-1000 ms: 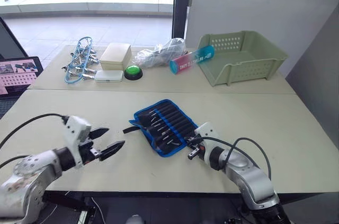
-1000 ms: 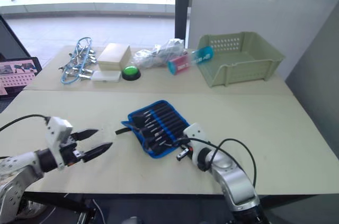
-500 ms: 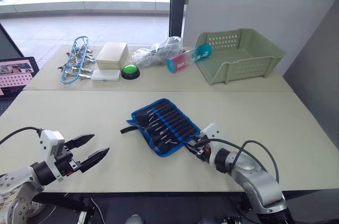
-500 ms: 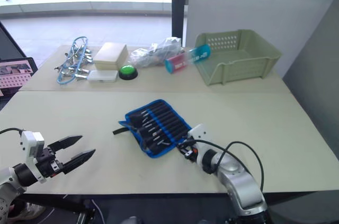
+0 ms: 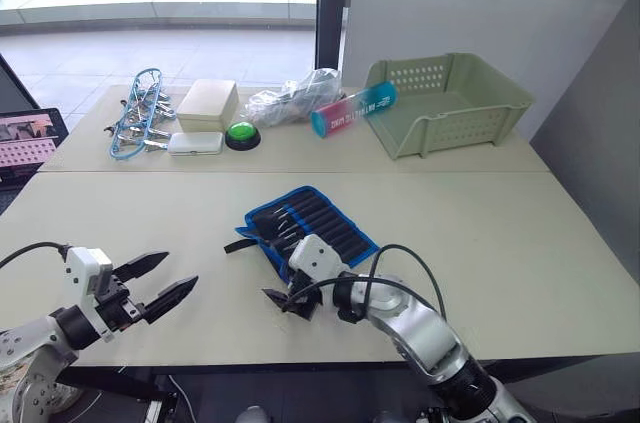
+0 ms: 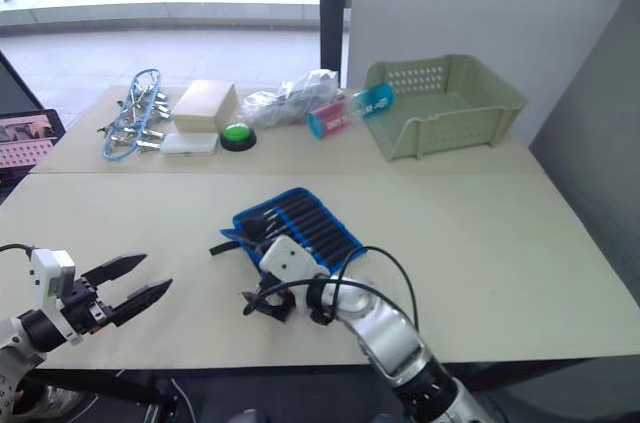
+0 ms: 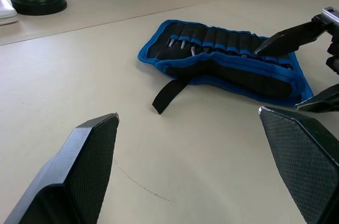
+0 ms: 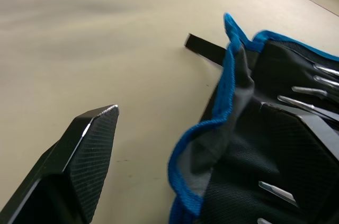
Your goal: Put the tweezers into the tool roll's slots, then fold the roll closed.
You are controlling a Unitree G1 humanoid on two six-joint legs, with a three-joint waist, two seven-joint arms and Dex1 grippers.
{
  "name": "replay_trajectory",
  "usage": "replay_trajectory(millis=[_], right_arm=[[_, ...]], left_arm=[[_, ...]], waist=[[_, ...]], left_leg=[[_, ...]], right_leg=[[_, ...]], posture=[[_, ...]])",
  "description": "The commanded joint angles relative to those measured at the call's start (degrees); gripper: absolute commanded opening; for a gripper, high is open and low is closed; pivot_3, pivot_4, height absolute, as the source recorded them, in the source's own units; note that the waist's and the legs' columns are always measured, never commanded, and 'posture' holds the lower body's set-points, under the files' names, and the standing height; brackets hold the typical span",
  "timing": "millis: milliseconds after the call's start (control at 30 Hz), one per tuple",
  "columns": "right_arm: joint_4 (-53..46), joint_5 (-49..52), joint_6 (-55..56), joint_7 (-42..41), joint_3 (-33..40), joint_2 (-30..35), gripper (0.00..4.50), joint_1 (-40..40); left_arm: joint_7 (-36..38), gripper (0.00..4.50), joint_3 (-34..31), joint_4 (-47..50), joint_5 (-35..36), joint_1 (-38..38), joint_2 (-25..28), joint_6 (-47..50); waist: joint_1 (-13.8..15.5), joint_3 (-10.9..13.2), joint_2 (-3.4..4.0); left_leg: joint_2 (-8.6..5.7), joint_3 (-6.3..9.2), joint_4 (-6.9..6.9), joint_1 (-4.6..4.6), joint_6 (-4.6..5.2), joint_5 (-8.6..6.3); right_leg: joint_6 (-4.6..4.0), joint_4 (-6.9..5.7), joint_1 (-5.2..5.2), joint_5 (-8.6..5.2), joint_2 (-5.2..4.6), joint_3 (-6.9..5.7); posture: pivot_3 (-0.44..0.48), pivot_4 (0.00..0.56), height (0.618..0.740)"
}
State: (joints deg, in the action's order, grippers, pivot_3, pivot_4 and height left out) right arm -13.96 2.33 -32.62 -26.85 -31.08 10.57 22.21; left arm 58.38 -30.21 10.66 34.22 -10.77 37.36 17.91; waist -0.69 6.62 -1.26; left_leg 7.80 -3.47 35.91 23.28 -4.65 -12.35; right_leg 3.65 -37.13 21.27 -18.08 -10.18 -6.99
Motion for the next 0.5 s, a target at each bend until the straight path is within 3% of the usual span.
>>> replay_trajectory(millis=[33, 67, 100, 467, 500], right_arm=[[-0.70, -1.72, 1.40, 1.81, 0.57, -1.40, 4.49, 0.06], [-0.61, -1.91, 1.19, 2.84, 1.05, -2.19, 4.49, -0.40], [-0.54, -2.05, 1.08, 3.55, 1.40, -2.73, 3.97, -0.68], [1.77, -0.93, 4.95, -1.02, 3.53, -1.09, 0.15, -0.67], [1.76, -0.59, 5.25, -1.78, 3.95, -0.60, 0.05, -0.77]], left_arm=[[-0.22, 4.50, -0.47, 0.29, 0.26, 0.83, 1.25, -1.21], [-0.34, 4.50, -0.17, 0.46, 0.25, 1.14, 1.30, -1.35], [-0.39, 4.50, 0.03, 0.59, 0.26, 1.33, 1.31, -1.48], [2.65, 4.50, 2.20, -0.94, 0.06, 1.08, 2.38, -1.61], [2.89, 4.50, 2.48, -1.15, -0.21, 1.28, 2.64, -1.78]], waist=[[0.00, 0.00, 0.00], [0.00, 0.00, 0.00], [0.00, 0.00, 0.00], [-0.17, 0.01, 0.02], [-0.13, 0.01, 0.02]], left_leg=[[0.00, 0.00, 0.00, 0.00, 0.00, 0.00], [0.00, 0.00, -0.01, 0.00, 0.00, 0.00], [0.00, 0.00, -0.01, 0.00, 0.00, 0.00], [0.00, 0.00, -0.03, -0.01, 0.00, 0.00], [0.01, 0.00, -0.03, -0.01, 0.00, 0.00]], right_leg=[[0.00, 0.00, 0.00, 0.00, 0.00, 0.00], [0.00, 0.00, 0.00, 0.00, 0.00, 0.00], [0.00, 0.00, 0.00, 0.00, 0.00, 0.00], [0.00, -0.01, 0.01, 0.00, 0.00, 0.01], [0.00, -0.01, 0.01, 0.00, 0.00, 0.01]], posture=[[0.000, 0.150, 0.722], [0.000, 0.150, 0.722], [0.000, 0.150, 0.722], [0.000, 0.150, 0.722], [0.000, 0.150, 0.722]])
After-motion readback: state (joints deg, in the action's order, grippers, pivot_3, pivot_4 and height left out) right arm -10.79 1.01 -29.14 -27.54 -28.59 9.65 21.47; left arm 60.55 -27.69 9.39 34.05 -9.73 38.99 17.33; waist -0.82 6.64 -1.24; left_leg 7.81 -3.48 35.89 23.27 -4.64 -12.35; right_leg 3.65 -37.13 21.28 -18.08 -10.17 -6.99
